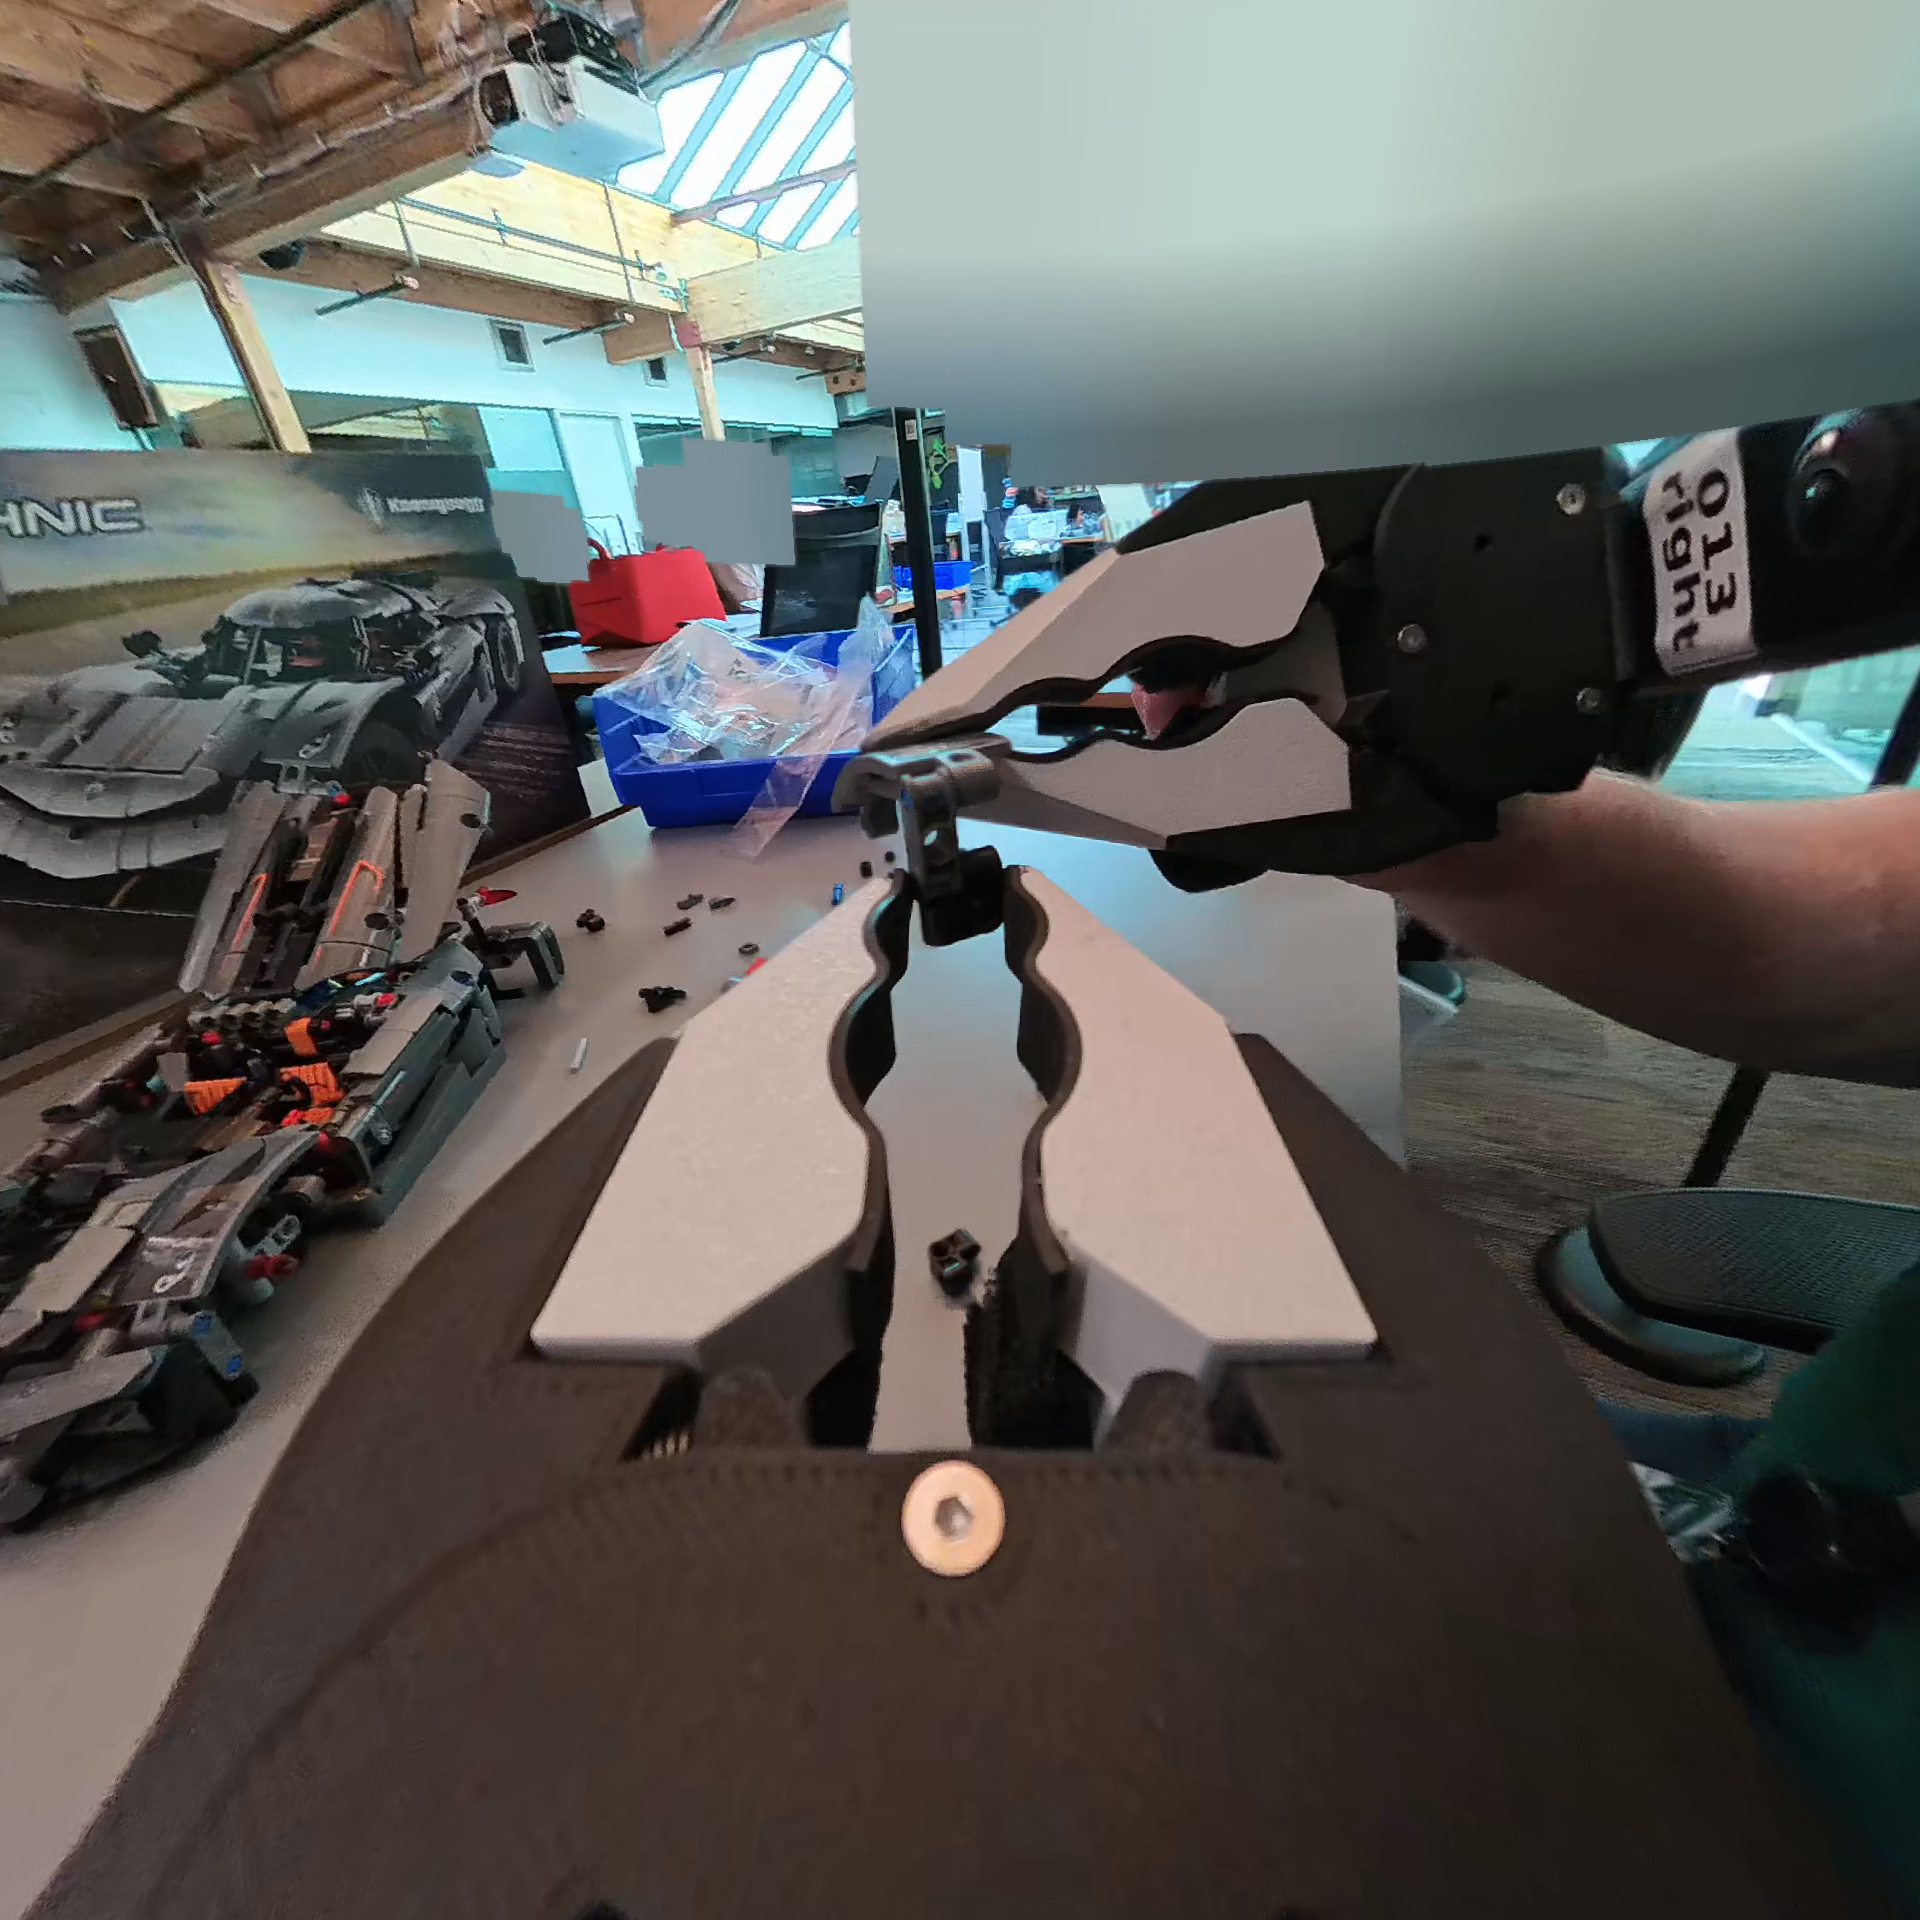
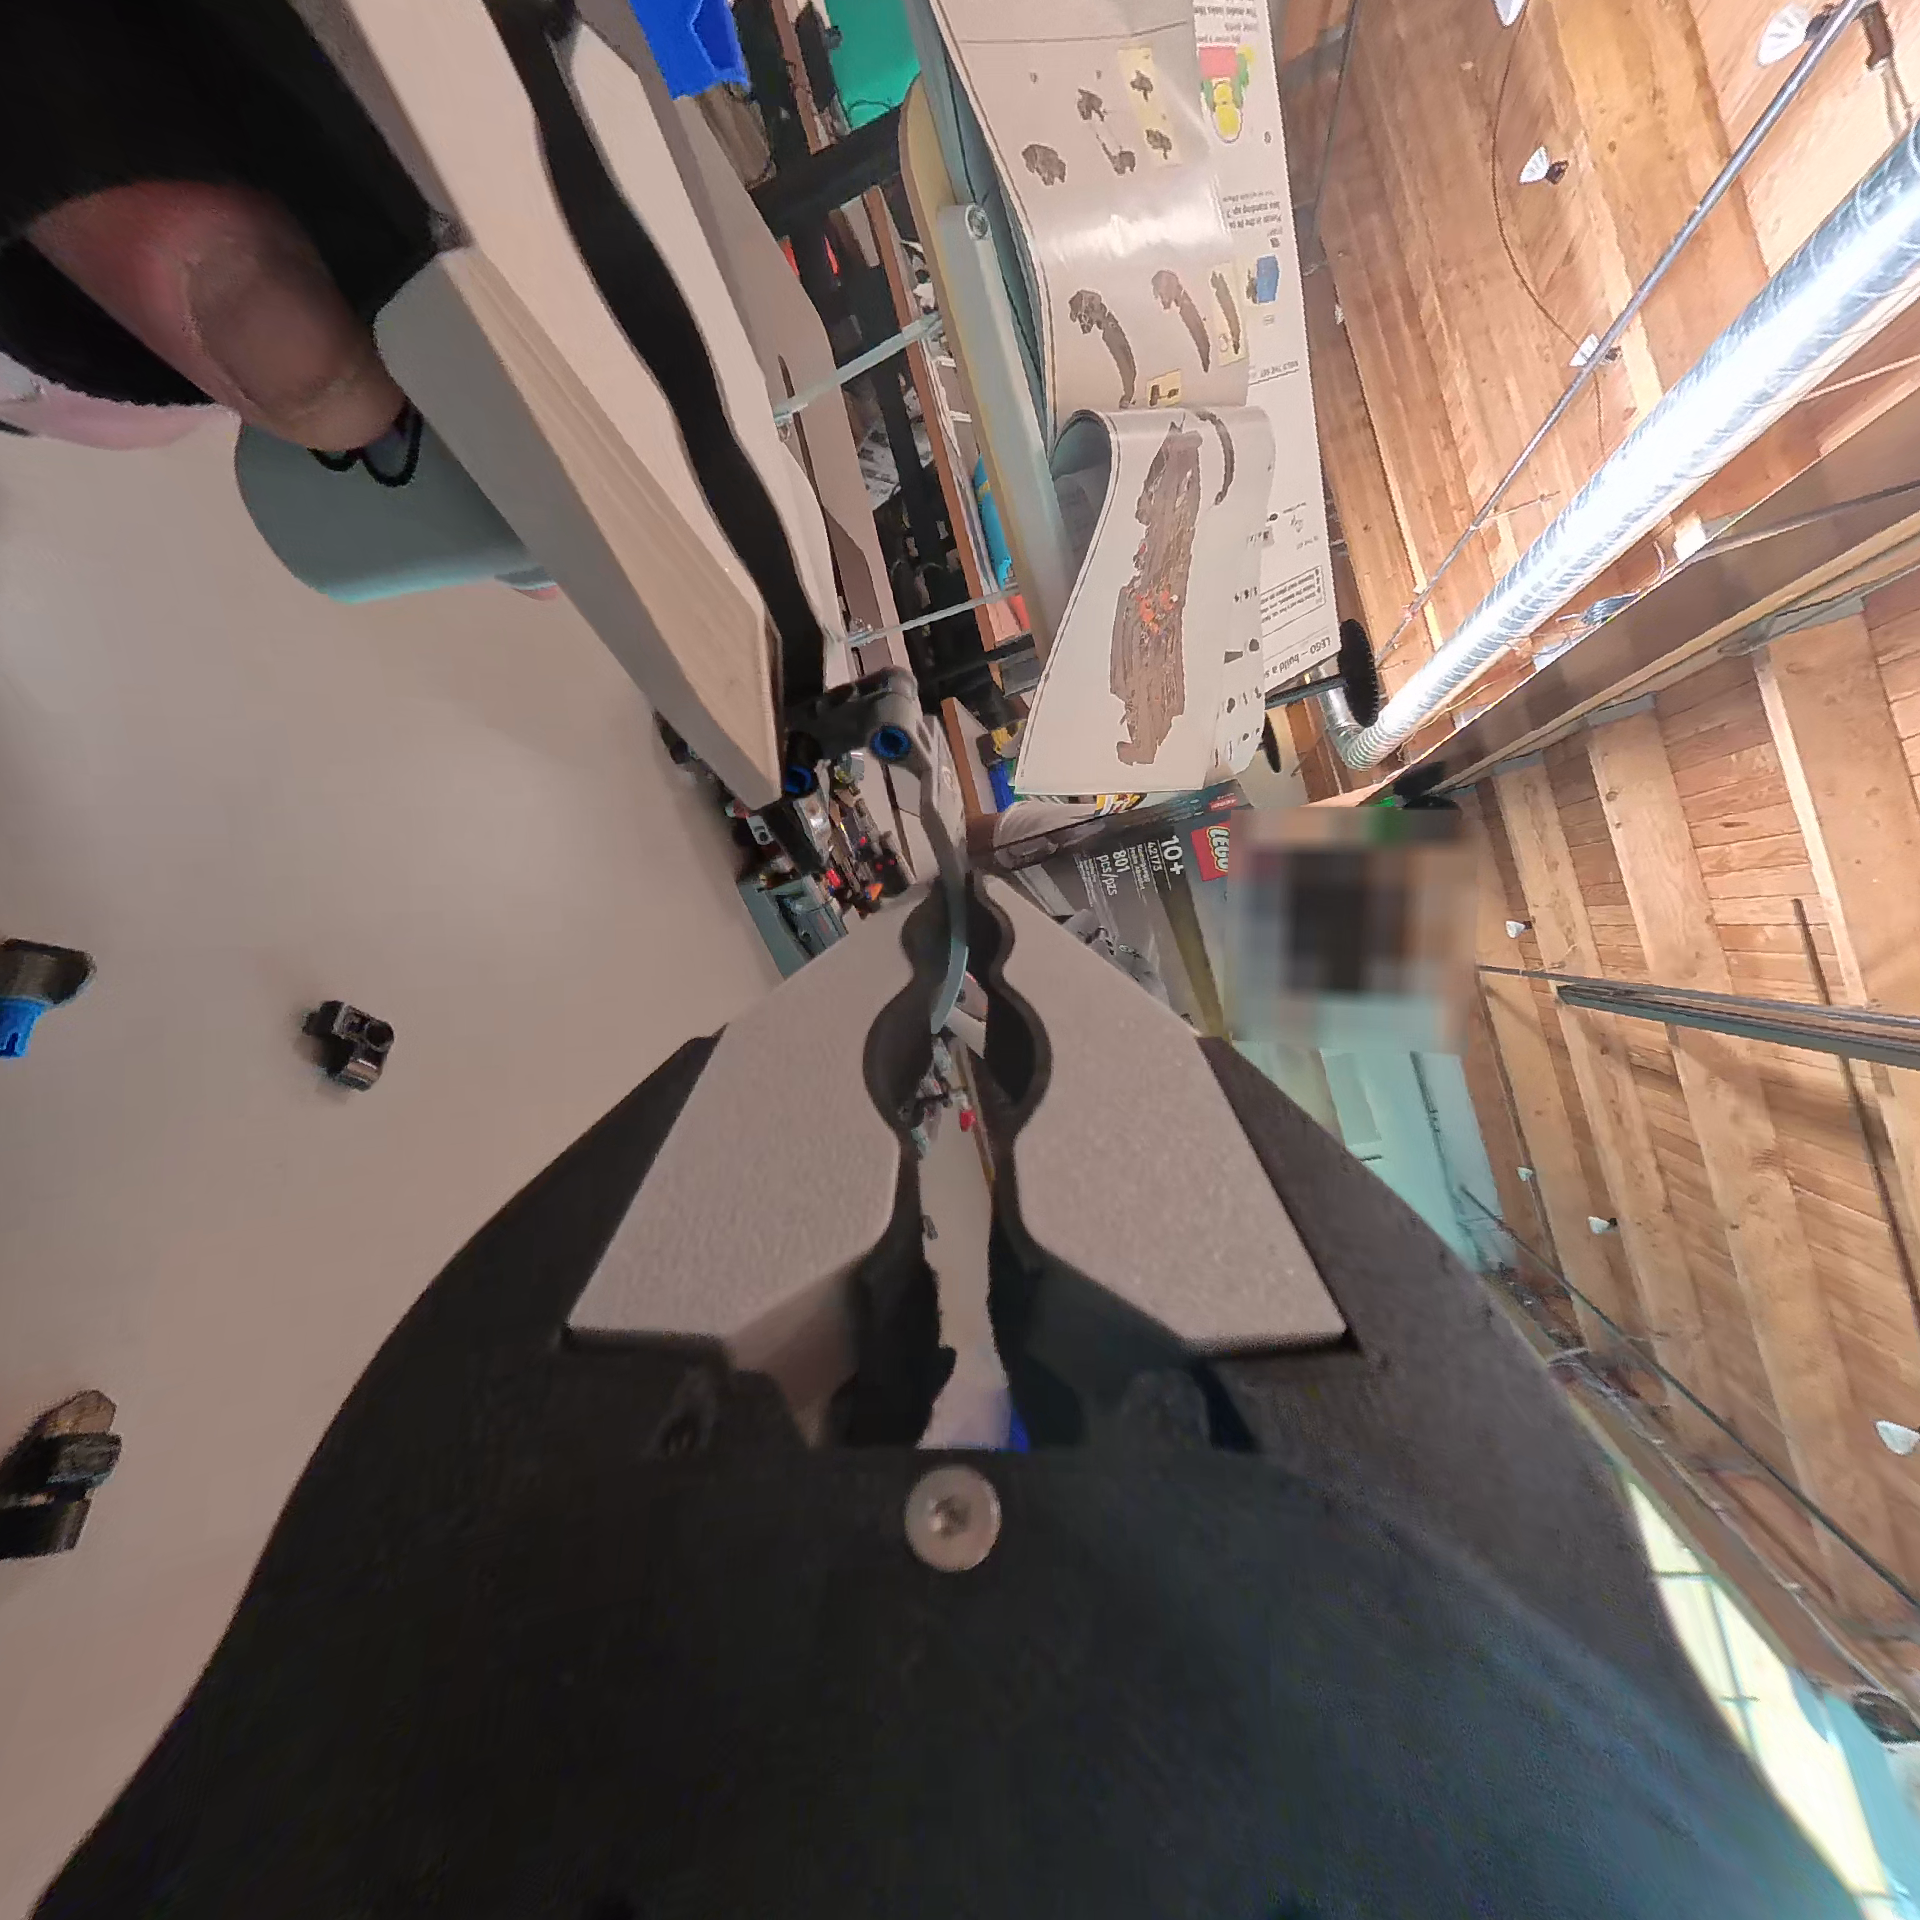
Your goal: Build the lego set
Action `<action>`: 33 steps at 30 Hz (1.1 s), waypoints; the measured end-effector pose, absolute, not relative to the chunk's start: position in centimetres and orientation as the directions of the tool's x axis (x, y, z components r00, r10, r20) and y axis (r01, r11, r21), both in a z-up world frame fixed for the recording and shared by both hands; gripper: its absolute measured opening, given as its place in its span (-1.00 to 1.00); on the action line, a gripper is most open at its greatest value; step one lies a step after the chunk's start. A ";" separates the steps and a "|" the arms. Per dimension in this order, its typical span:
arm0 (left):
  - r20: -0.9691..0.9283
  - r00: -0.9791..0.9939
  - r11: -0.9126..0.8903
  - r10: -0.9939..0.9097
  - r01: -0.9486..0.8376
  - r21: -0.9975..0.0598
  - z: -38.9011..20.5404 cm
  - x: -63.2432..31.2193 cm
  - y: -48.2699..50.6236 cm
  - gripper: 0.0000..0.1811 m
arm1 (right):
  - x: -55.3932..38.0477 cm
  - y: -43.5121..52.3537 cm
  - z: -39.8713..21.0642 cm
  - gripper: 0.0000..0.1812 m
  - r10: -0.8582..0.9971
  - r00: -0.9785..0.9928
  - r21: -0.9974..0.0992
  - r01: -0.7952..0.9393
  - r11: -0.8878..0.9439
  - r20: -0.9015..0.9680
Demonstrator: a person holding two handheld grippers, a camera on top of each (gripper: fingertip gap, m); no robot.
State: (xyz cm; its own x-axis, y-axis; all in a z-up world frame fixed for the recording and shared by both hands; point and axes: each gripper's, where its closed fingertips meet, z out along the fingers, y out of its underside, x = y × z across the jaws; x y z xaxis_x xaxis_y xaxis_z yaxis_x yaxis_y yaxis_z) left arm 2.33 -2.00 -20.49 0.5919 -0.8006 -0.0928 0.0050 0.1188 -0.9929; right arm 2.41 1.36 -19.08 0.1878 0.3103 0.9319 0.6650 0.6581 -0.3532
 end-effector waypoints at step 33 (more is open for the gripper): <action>0.072 0.509 -0.025 -0.858 0.099 -0.995 -21.0 2.0 -1.8 -0.94 | 2.7 1.2 -20.4 -0.99 0.303 0.125 -0.299 0.710 0.638 0.945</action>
State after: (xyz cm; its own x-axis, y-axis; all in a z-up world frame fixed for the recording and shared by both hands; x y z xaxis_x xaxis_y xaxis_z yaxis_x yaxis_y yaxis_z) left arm 2.00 -1.78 -20.97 0.5088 -0.8579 0.0720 0.0988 -0.0249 -0.9948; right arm 2.71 1.24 -20.36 0.1252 0.3033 0.9446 0.7100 0.6376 -0.2988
